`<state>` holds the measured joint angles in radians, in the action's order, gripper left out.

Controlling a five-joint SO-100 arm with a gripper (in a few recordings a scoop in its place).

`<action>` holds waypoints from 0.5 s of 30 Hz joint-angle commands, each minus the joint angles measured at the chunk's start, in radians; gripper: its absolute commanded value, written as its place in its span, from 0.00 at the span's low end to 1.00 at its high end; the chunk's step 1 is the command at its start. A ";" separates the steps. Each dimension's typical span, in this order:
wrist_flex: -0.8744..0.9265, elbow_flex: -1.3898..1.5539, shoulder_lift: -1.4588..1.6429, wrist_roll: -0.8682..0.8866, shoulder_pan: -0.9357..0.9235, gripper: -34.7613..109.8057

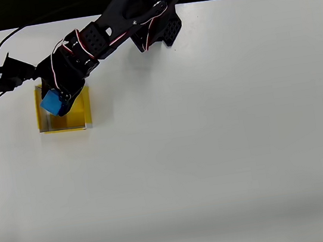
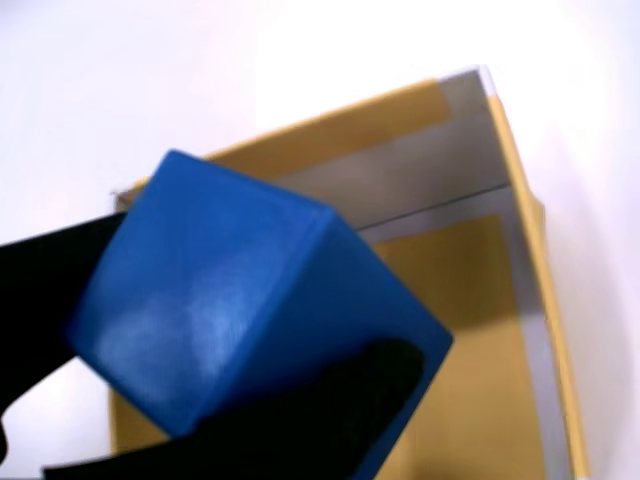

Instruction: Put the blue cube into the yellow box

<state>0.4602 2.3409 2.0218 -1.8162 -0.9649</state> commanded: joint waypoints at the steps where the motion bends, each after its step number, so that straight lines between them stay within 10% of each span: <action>1: -0.046 -0.032 0.009 -0.009 -0.015 0.35; 15: -0.129 0.040 -0.038 0.051 -0.009 0.43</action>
<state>0.3758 2.3823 1.9267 -1.7656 -0.9587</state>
